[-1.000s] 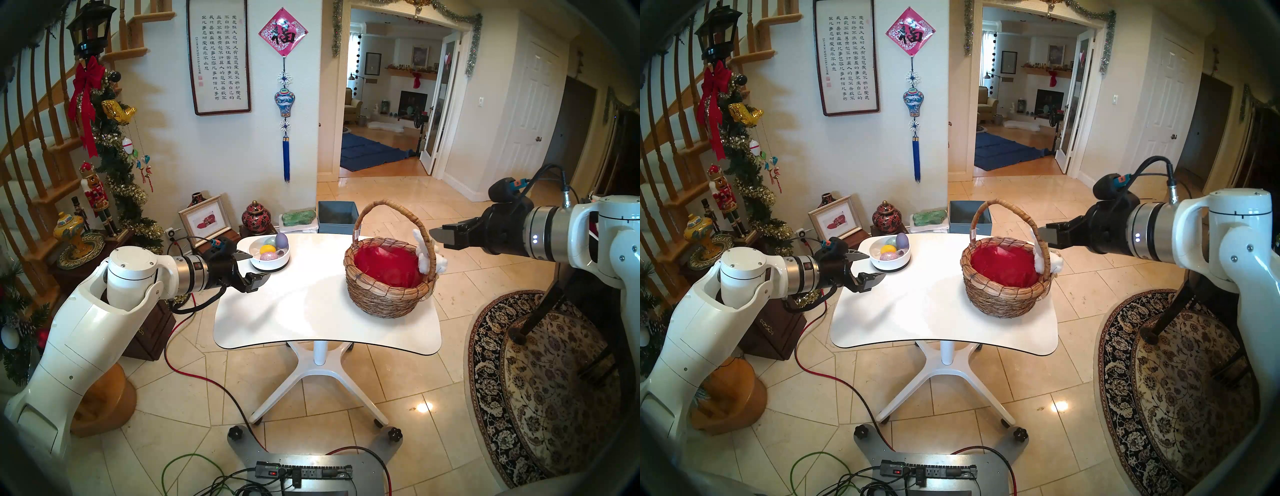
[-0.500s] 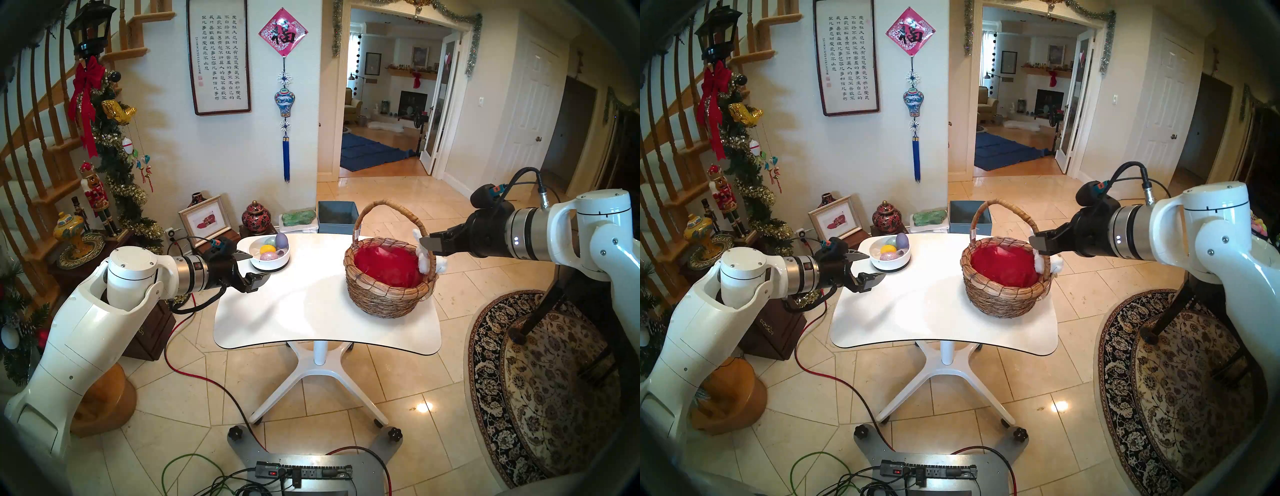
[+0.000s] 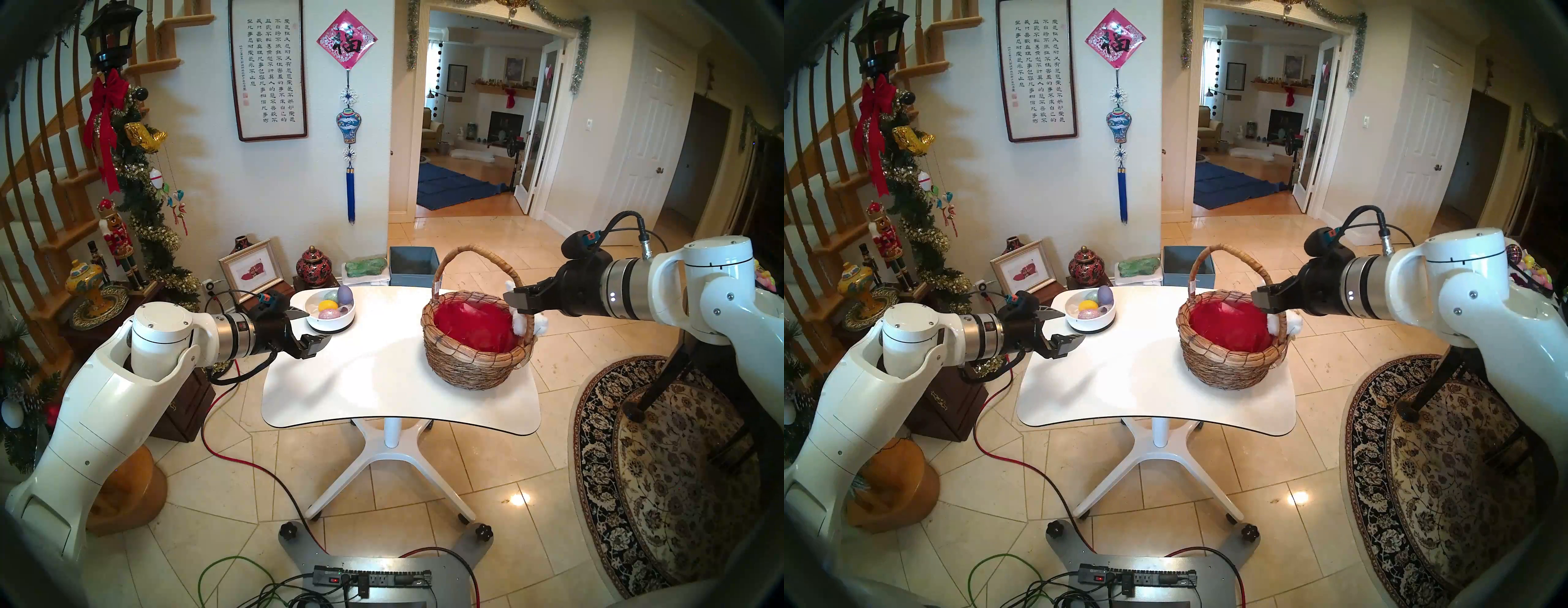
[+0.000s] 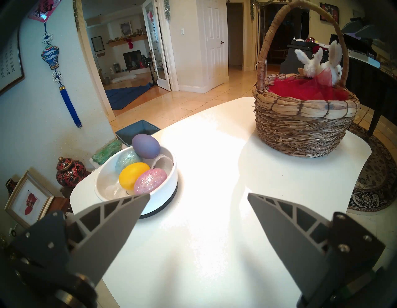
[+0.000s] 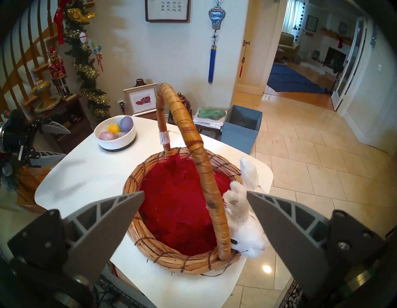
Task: Put easter egg into basket
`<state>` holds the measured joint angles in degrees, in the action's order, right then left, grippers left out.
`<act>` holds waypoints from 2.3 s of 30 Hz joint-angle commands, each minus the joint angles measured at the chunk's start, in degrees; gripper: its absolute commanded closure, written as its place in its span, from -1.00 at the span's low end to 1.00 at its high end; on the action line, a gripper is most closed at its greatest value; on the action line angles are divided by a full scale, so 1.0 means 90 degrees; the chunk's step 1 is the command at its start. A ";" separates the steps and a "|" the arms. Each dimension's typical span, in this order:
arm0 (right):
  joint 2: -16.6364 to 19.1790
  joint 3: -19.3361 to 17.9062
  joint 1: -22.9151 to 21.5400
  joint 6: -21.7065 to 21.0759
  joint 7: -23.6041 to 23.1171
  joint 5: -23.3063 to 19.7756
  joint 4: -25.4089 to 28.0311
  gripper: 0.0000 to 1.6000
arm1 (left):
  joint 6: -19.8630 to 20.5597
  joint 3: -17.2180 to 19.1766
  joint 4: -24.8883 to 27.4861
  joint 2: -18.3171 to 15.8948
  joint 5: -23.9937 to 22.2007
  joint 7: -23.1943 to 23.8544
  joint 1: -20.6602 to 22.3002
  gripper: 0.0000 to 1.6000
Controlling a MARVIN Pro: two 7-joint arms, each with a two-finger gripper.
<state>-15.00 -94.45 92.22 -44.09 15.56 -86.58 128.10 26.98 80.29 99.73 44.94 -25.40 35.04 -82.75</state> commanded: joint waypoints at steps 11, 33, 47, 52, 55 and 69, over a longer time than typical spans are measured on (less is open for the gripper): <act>-0.0392 0.1149 -0.1351 0.0157 0.0158 0.0434 -0.0267 -1.00 | -0.0005 0.0030 0.0020 -0.0004 -0.0005 -0.0003 0.0058 -1.00; -0.1048 0.2003 -0.2299 -0.0317 0.0325 0.0729 -0.0593 1.00 | -0.0005 0.0029 0.0019 -0.0004 -0.0005 -0.0003 0.0059 -1.00; -0.1462 0.2347 -0.2702 -0.0344 0.0413 0.1080 -0.0533 1.00 | -0.0005 0.0029 0.0020 -0.0004 -0.0005 -0.0003 0.0059 -1.00; -0.1755 0.2607 -0.3035 -0.0378 0.0483 0.1267 -0.0583 1.00 | -0.0005 0.0030 0.0020 -0.0004 -0.0005 -0.0003 0.0058 -1.00; -0.1953 0.2744 -0.3206 -0.0395 0.0540 0.1420 -0.0631 1.00 | -0.0006 0.0030 0.0020 -0.0004 -0.0005 -0.0003 0.0057 -1.00; -0.2862 0.3555 -0.4080 -0.0524 0.0810 0.2178 -0.1020 1.00 | -0.0006 0.0030 0.0020 -0.0004 -0.0005 -0.0004 0.0056 -1.00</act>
<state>-35.98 -64.26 61.94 -48.32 21.78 -70.61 119.78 26.98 80.27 99.72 44.94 -25.40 35.03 -82.78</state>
